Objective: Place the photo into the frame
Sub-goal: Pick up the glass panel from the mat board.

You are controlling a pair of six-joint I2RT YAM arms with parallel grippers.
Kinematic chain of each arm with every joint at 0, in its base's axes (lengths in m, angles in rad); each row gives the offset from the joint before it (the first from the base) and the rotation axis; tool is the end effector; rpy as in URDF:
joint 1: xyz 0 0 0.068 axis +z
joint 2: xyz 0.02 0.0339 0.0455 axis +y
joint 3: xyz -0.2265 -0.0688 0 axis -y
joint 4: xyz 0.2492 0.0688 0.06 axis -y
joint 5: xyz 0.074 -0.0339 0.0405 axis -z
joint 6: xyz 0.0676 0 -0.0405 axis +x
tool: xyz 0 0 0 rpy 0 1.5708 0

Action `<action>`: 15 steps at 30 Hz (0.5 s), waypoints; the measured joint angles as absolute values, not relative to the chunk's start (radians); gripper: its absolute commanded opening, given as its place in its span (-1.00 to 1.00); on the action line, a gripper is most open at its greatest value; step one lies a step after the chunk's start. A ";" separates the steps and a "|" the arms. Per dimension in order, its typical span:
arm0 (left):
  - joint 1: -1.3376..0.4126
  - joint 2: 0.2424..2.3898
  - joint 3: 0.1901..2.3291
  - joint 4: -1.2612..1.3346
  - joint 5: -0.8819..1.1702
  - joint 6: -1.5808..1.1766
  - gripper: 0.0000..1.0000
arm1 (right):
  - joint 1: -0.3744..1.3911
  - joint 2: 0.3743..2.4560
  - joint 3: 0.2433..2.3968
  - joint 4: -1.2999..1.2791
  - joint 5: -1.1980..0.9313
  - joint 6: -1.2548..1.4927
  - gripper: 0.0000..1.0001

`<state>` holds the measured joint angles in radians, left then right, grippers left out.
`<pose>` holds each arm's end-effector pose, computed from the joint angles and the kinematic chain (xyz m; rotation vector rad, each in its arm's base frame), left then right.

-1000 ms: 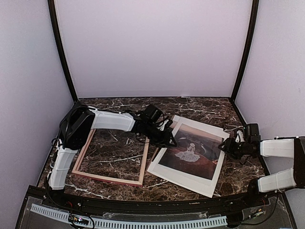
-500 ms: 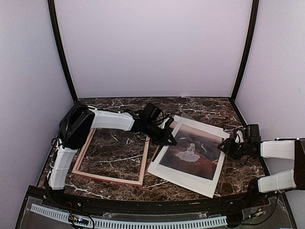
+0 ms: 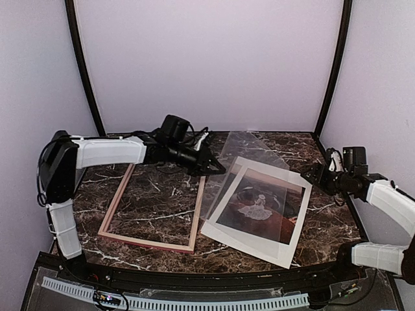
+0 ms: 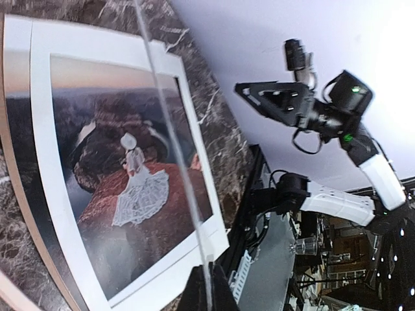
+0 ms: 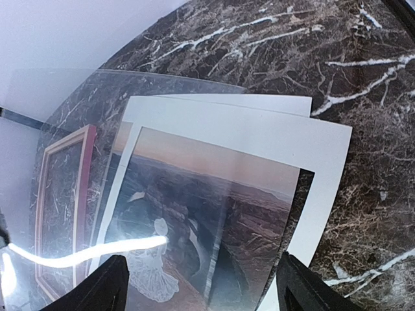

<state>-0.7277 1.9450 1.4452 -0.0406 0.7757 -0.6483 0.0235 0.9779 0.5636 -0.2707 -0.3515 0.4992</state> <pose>0.3083 -0.3381 0.1947 0.6291 2.2998 -1.5683 0.2516 0.0292 0.1690 0.3515 2.2669 0.6723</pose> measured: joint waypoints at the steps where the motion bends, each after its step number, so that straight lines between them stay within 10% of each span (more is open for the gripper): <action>1: -0.712 1.891 1.423 -0.035 0.784 -0.648 -1.00 | 0.023 0.977 0.574 -0.276 -0.352 0.499 0.58; 15: -0.378 1.368 1.295 -0.239 0.815 -0.538 -1.00 | 0.355 1.247 0.710 -0.184 -0.299 0.585 0.65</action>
